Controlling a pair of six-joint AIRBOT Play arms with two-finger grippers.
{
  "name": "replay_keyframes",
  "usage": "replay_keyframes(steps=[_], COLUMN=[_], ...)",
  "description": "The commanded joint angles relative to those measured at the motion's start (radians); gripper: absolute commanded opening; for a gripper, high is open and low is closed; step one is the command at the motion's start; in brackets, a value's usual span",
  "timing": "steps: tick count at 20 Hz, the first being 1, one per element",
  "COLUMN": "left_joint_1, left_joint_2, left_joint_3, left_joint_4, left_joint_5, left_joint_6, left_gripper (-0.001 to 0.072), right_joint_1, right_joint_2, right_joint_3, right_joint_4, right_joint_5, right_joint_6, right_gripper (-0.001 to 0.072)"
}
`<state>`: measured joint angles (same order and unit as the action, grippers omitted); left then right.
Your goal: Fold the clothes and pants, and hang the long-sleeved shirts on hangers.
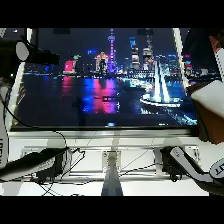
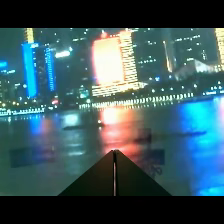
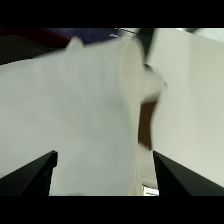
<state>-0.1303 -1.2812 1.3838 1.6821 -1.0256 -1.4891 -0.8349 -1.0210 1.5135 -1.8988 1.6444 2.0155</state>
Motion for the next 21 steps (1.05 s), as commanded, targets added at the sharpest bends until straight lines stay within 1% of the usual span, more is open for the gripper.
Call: replay_keyframes(steps=[1,2,4,5,6,7,8,11,14,16,19,21], left_joint_1=[0.001,0.001,0.001,0.001,0.001,0.001,0.001,0.001,0.001,0.001,0.001,0.001], left_joint_2=[-0.002,-0.002,-0.002,-0.002,-0.002,-0.002,-0.002,-0.002,-0.002,-0.002,-0.002,-0.002], left_joint_3=[0.0,0.0,0.0,0.0,0.0,0.0,0.0,0.0,0.0,0.0,0.0,0.0], left_joint_4=[0.001,0.001,0.001,0.0,0.001,0.001,0.001,0.001,0.001,0.0,0.001,0.001], left_joint_5=[0.0,0.0,0.0,0.0,0.0,0.0,0.0,0.0,0.0,0.0,0.0,0.0], left_joint_6=[0.0,0.0,0.0,0.0,0.0,0.0,0.0,0.0,0.0,0.0,0.0,0.0], left_gripper=[0.0017,0.0017,0.0017,0.0018,0.0017,0.0018,0.0018,0.0017,0.0017,0.0018,0.0017,0.0018], right_joint_1=[-0.119,-0.118,-0.117,-0.113,-0.096,-0.063,-0.006,0.259,0.6,0.811,1.016,1.073], right_joint_2=[0.013,0.01,0.001,-0.003,-0.006,-0.009,-0.014,-0.037,-0.057,-0.064,-0.064,-0.064], right_joint_3=[-0.006,-0.006,-0.006,-0.006,-0.006,-0.006,-0.006,-0.006,-0.006,-0.006,-0.006,-0.006], right_joint_4=[-0.006,0.015,0.112,0.17,0.223,0.267,0.293,0.289,0.226,0.186,0.161,0.168], right_joint_5=[0.033,0.015,-0.025,-0.048,-0.074,-0.098,-0.114,-0.153,-0.223,-0.261,-0.302,-0.296], right_joint_6=[0.005,-0.008,-0.043,-0.052,-0.082,-0.131,-0.174,-0.227,-0.232,-0.267,-0.279,-0.279], right_gripper=[0.0667,0.0641,0.0443,0.0304,0.0073,0.0011,0.0011,0.001,0.001,0.0011,0.0011,0.0011])
